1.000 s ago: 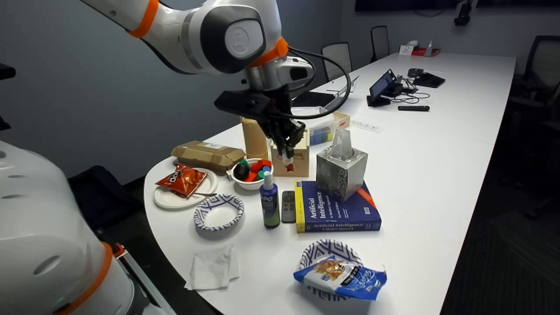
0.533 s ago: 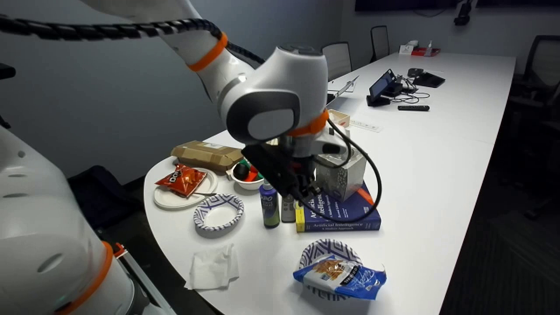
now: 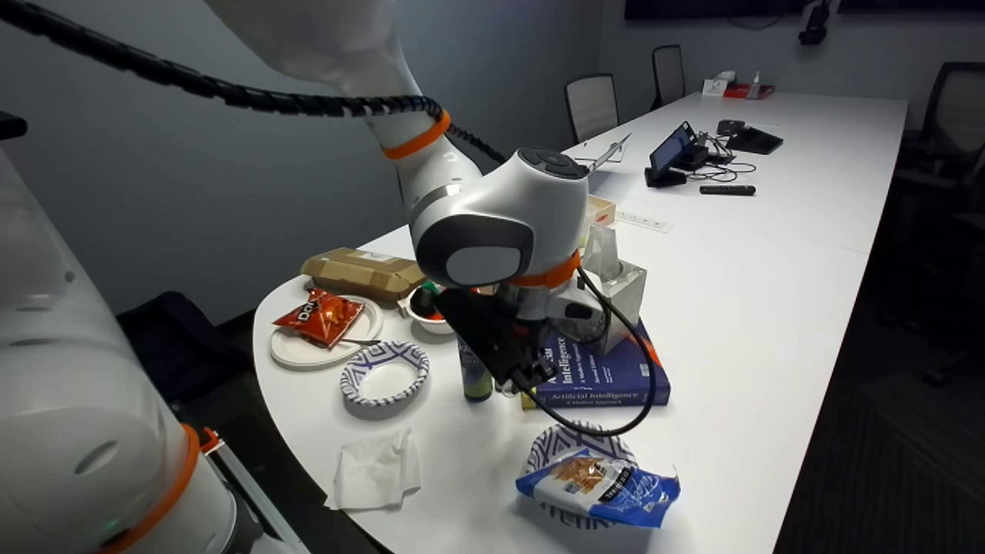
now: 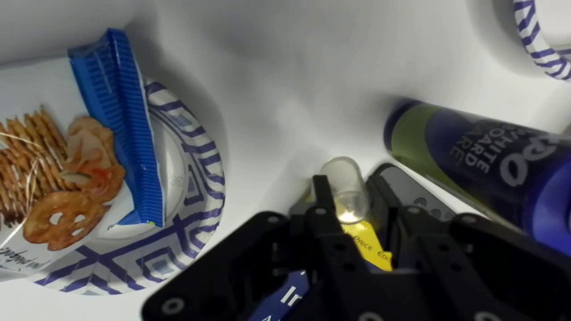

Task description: Remove the lid from the white and blue bottle, move the white and blue packet to the bowl on the left then place the red packet in the bowl on the right.

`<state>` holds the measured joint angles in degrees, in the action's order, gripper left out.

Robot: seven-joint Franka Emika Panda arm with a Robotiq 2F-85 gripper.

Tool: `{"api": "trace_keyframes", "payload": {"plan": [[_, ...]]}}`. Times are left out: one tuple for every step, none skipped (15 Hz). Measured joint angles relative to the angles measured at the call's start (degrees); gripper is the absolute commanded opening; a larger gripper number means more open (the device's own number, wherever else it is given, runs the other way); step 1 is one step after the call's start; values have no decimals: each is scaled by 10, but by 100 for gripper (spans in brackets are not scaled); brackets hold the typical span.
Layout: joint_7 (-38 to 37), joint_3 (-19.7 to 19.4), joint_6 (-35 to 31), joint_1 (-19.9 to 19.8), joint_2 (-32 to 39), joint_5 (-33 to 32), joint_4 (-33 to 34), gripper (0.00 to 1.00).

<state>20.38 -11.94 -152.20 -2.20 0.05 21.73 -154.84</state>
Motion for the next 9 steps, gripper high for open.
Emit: {"api": "trace_keyframes", "payload": {"plan": [[-14, 8, -8, -1, 10, -9, 0, 6], [-26, 16, -16, -2, 20, -17, 0, 6], [-37, 22, -23, -3, 31, -22, 1, 6], [-46, 27, -33, -5, 42, -28, 1, 51], [-55, 31, -41, -6, 52, -33, 1, 51], [-63, 34, -48, -8, 62, -37, 1, 57], [-68, 36, -54, -11, 68, -41, 1, 65], [-73, 37, -60, -14, 72, -45, 1, 72], [-77, 39, -62, -18, 74, -48, 1, 81]]}}
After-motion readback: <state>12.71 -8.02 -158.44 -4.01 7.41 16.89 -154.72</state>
